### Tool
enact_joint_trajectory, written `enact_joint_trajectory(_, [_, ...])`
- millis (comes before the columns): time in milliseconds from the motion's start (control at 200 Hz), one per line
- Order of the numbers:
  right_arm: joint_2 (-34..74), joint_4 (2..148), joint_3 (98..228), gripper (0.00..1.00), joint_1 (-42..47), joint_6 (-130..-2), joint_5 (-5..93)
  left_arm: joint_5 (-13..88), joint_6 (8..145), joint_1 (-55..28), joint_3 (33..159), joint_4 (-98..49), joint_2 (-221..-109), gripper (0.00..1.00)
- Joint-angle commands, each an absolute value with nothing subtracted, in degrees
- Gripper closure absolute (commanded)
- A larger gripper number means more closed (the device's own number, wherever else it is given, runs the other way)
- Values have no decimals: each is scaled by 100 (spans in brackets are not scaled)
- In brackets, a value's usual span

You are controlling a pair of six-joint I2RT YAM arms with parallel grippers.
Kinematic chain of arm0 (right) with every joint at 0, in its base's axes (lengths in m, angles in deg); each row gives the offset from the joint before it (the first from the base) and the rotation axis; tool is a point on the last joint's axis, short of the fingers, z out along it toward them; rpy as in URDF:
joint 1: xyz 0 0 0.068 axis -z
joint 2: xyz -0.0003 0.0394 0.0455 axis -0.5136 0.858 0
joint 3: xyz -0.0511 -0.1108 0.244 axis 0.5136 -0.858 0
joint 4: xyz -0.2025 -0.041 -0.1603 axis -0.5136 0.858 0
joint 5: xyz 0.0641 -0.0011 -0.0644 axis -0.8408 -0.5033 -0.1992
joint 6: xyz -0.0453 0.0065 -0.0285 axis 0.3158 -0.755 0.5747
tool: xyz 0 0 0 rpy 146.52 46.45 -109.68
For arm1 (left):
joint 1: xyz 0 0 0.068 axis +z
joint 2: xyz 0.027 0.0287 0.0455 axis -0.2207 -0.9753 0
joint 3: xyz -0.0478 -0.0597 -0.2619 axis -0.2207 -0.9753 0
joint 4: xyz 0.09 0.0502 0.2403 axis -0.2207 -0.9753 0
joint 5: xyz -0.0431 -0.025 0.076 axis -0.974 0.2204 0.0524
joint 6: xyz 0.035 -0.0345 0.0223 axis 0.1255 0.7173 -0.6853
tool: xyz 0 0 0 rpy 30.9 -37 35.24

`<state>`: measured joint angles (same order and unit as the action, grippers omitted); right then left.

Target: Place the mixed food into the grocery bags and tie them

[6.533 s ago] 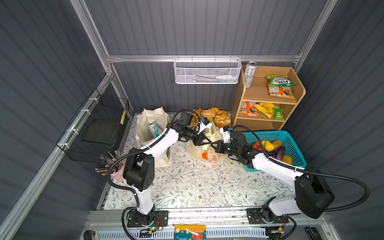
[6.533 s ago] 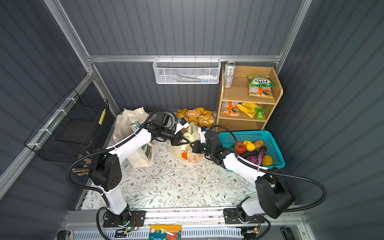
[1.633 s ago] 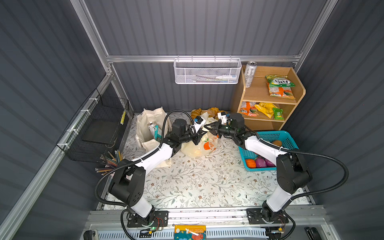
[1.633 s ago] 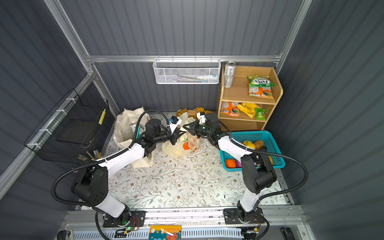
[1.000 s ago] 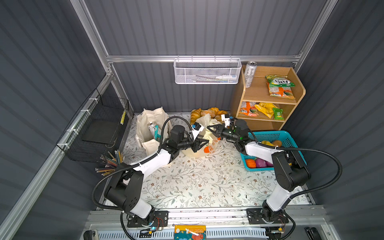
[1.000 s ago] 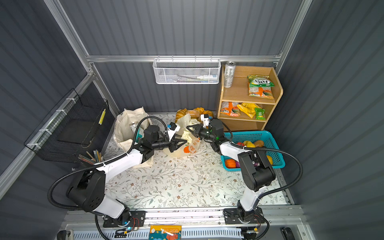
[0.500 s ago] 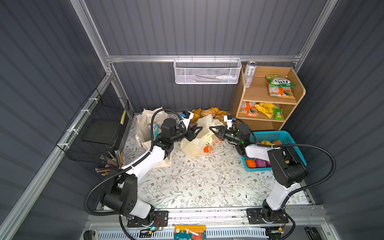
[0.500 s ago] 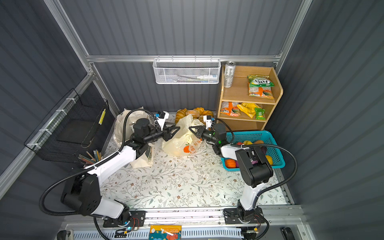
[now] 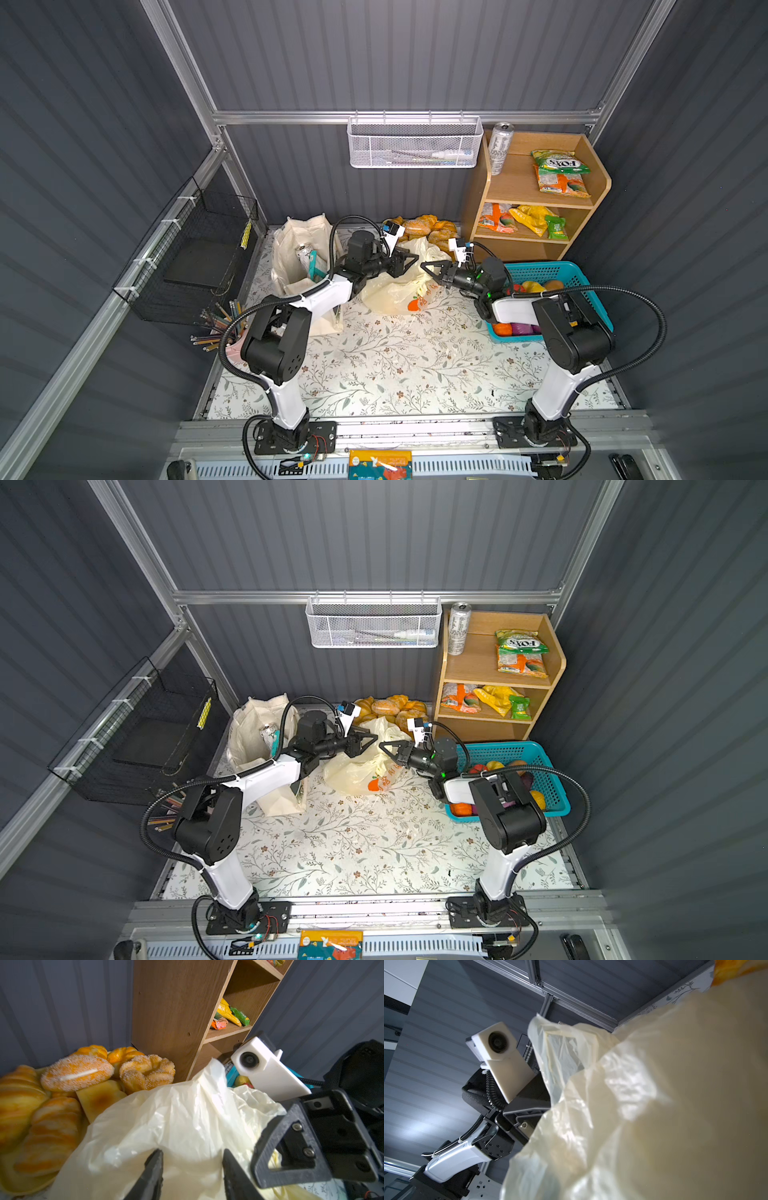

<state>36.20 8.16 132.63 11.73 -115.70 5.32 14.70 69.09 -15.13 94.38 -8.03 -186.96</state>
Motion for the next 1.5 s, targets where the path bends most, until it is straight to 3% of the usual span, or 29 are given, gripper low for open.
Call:
enact_joint_trajectory(0, [3475,158,13192,100,1253,-11488,276,1247,7084,-1600,9434,-784,-18842,61])
enact_joint_trajectory(255, [3348,-25,13365,100,1285,-11501,108,1407,7470,-1999,8487,-279,-18765,63])
enact_joint_trajectory(500, [3350,-136,13325,100,1281,-11497,-39,1407,7620,-2390,8630,-37,-19170,64])
enact_joint_trajectory(595, [3329,-109,13242,95,1287,-11500,-41,1460,7621,-2382,8595,90,-19133,64])
enact_joint_trajectory(901, [3320,-224,12867,100,1490,-11503,-189,2709,7170,-1993,7892,-269,-17559,61])
enact_joint_trajectory(1036, [3336,-267,12766,100,1570,-11495,-336,2662,6933,-1802,7680,-349,-16820,58])
enact_joint_trajectory(1186, [3403,-337,12710,100,1588,-11503,-564,2312,6374,-1792,8417,-1354,-16813,56])
enact_joint_trajectory(1496, [3446,-444,12539,100,1632,-11503,-595,2079,6431,-1810,10292,-2614,-18136,54])
